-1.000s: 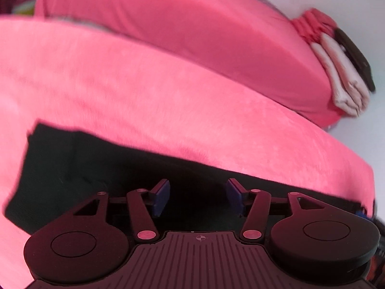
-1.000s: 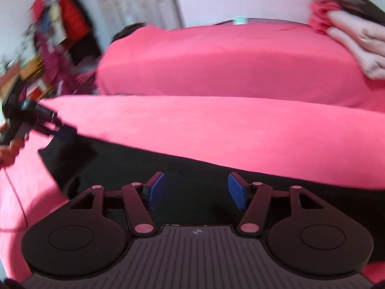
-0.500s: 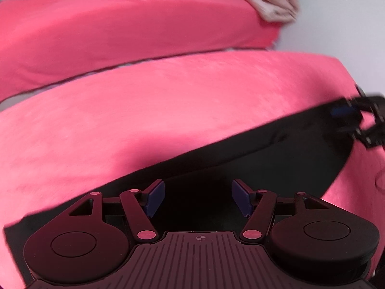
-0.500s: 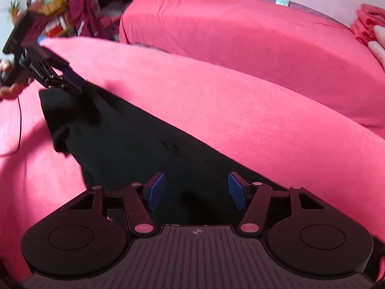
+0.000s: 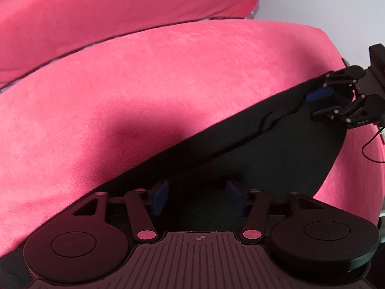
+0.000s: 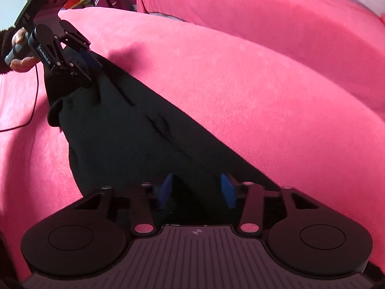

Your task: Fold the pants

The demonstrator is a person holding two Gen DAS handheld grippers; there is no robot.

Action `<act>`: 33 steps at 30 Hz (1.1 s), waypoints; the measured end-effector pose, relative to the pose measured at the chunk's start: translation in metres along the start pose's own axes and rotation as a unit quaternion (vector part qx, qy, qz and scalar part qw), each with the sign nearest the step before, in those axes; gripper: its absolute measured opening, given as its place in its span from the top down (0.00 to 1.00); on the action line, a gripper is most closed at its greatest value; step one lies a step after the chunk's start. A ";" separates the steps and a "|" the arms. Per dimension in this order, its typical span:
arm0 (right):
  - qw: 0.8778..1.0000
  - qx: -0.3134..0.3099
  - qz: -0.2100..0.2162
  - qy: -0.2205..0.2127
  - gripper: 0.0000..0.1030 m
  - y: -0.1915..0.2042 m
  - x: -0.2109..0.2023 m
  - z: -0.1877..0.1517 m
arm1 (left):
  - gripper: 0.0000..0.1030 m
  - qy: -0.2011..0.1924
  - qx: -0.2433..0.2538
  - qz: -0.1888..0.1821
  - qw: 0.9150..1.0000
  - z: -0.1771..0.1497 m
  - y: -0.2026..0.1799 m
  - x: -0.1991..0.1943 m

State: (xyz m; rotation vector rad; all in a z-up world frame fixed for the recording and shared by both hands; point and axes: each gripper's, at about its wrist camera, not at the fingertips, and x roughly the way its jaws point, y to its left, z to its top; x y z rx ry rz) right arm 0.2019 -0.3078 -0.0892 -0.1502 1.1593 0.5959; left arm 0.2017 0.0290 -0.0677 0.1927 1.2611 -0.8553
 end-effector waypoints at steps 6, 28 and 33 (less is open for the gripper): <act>1.000 0.013 -0.009 -0.019 0.93 -0.001 -0.007 -0.002 | 0.34 -0.007 0.002 0.021 1.000 -0.004 -0.002 0.002; 0.993 0.074 -0.015 -0.091 0.61 -0.009 -0.029 0.002 | 0.00 -0.066 -0.039 0.076 0.994 -0.018 0.021 -0.043; 0.995 0.012 0.060 -0.081 0.59 0.024 -0.015 0.032 | 0.00 -0.054 -0.057 0.101 0.992 -0.029 0.033 -0.055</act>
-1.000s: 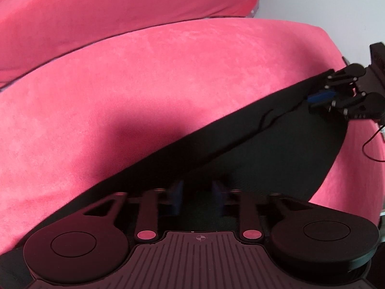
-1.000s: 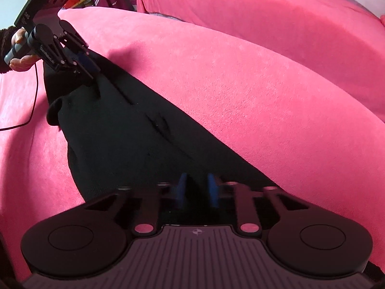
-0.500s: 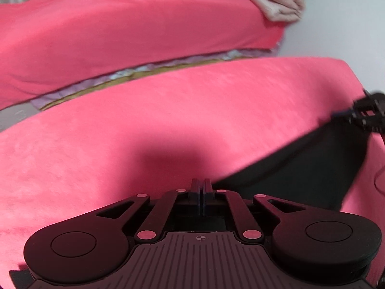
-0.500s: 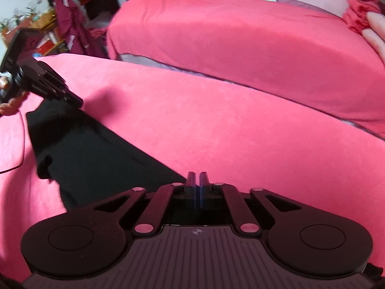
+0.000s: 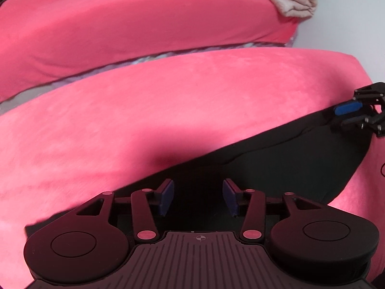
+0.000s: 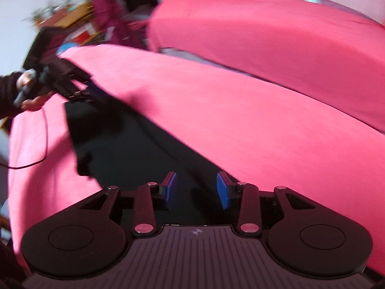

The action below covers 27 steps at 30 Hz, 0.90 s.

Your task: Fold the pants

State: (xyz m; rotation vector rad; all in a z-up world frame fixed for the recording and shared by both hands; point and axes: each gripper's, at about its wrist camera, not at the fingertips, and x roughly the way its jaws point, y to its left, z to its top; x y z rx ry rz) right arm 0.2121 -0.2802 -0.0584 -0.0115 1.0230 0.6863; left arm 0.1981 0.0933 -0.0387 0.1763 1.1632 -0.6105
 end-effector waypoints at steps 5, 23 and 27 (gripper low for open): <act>0.998 -0.050 0.021 0.027 0.59 0.021 0.043 0.025 | 0.00 0.008 0.013 0.005 1.000 -0.005 -0.003 0.008; 1.000 -0.006 -0.024 0.012 0.94 0.014 0.078 0.038 | 0.14 0.017 0.008 0.019 1.000 -0.003 0.009 0.048; 0.999 0.015 -0.028 0.026 0.73 0.011 0.084 0.029 | 0.10 0.015 -0.005 0.024 1.000 -0.007 0.009 0.044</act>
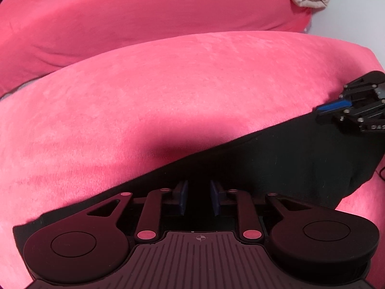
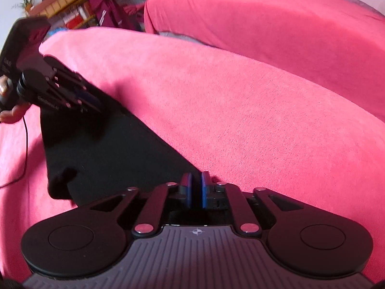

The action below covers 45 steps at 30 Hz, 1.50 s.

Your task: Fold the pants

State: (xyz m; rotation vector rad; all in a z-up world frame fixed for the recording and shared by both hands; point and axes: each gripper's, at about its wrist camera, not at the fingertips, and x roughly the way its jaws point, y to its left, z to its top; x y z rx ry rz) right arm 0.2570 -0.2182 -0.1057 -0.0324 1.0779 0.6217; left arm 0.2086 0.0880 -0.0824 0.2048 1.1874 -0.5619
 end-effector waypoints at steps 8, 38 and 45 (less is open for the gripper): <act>0.999 -0.011 -0.043 -0.030 0.50 -0.006 -0.057 -0.026 | 0.00 -0.041 -0.075 0.038 0.996 -0.044 0.023 -0.055; 0.973 -0.207 0.103 -0.006 0.77 0.258 0.158 0.156 | 0.00 -0.120 -0.215 0.099 0.964 -0.160 0.079 -0.092; 0.954 -0.215 0.207 -0.028 0.87 0.243 0.105 0.148 | 0.00 -0.157 -0.167 0.132 0.964 -0.170 0.076 -0.113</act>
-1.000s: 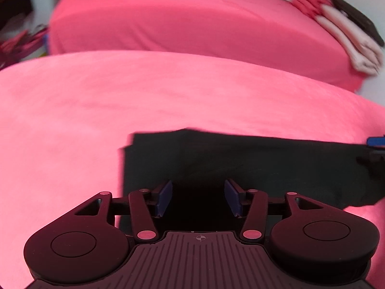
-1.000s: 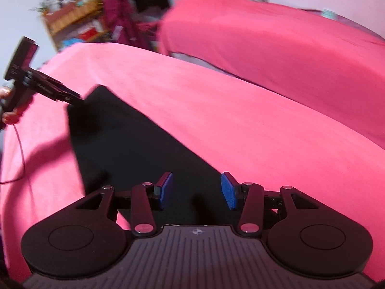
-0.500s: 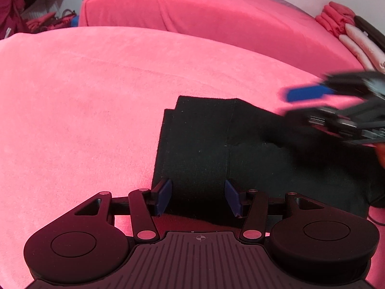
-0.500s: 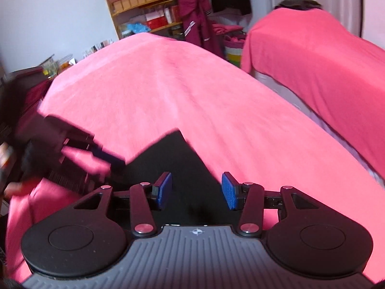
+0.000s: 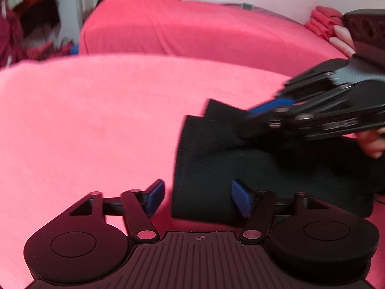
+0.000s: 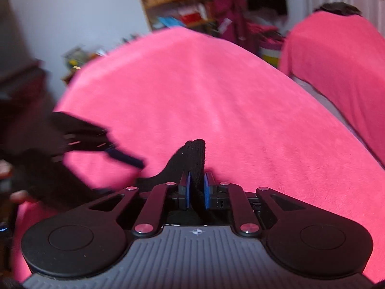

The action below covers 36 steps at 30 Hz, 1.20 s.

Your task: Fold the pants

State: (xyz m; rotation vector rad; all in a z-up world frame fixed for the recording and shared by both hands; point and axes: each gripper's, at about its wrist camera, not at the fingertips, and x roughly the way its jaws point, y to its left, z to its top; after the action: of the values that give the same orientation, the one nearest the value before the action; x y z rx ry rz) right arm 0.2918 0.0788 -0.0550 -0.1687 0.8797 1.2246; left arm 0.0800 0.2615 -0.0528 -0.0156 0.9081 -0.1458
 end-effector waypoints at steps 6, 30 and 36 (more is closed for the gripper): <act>0.999 -0.049 0.007 0.009 0.89 0.016 -0.023 0.004 | 0.00 0.011 0.014 -0.047 0.999 0.006 0.002 0.009; 0.998 -0.001 -0.068 0.011 0.94 -0.010 0.038 0.016 | 0.00 0.030 -0.019 -0.062 0.997 -0.016 0.006 0.013; 0.997 0.017 -0.073 0.012 0.84 0.001 0.011 0.000 | 0.00 0.075 -0.022 0.032 0.996 -0.003 0.019 0.022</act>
State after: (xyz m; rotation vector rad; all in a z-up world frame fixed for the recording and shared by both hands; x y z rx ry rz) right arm 0.2919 0.0875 -0.0618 -0.2170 0.8917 1.0731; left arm 0.0932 0.2776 -0.0735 -0.0176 1.0598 -0.0678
